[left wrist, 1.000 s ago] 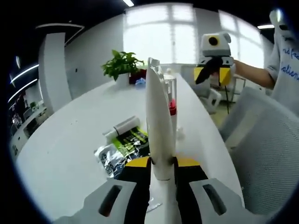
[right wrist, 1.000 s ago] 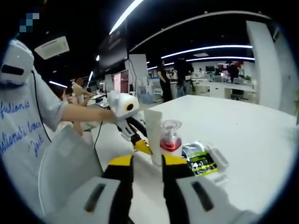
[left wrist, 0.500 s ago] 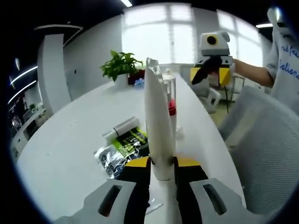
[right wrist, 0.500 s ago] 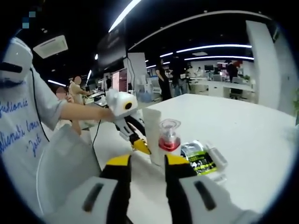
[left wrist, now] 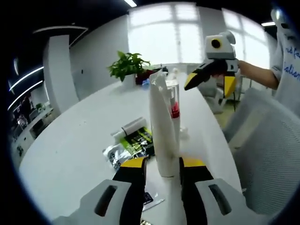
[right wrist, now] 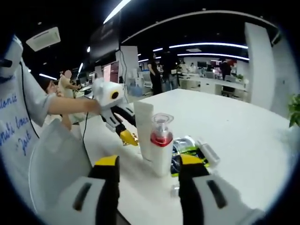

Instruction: Arrange the skincare products in the storage area until every visible bottle or jar stands upright without overlapping.

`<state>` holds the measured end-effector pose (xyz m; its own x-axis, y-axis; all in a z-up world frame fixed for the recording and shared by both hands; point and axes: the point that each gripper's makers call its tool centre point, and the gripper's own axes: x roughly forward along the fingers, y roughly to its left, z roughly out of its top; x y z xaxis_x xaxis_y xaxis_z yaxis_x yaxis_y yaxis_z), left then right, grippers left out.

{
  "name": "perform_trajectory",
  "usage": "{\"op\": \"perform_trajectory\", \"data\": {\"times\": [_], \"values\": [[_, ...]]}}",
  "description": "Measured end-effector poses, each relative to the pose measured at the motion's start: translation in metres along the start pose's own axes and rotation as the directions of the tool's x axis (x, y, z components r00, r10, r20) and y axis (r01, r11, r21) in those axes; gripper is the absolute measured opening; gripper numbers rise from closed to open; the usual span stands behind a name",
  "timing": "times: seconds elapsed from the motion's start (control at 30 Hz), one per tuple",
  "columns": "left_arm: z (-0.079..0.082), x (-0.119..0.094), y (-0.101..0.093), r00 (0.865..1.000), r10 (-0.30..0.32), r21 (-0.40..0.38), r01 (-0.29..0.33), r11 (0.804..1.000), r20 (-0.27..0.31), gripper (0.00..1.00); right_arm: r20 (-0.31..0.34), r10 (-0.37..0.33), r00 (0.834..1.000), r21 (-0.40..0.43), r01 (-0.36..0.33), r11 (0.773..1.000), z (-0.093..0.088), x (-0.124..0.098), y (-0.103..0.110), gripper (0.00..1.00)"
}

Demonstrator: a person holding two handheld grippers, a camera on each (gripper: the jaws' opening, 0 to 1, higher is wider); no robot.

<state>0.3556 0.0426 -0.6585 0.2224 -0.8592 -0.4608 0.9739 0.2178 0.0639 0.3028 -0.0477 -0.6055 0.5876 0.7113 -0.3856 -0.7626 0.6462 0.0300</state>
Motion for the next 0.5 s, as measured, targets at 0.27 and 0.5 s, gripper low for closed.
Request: {"op": "perform_trajectory", "data": {"times": [0.27, 0.5], "values": [[0.003, -0.017, 0.003, 0.996, 0.086, -0.022, -0.086, 0.996, -0.013, 0.36, -0.015, -0.066, 0.998, 0.005, 0.066, 0.998, -0.001, -0.002, -0.011, 0.7], [0.005, -0.033, 0.004, 0.989, 0.148, -0.064, -0.148, 0.987, -0.011, 0.47, -0.037, -0.11, 0.993, -0.001, 0.11, 0.994, -0.002, -0.004, -0.016, 0.81]]}}
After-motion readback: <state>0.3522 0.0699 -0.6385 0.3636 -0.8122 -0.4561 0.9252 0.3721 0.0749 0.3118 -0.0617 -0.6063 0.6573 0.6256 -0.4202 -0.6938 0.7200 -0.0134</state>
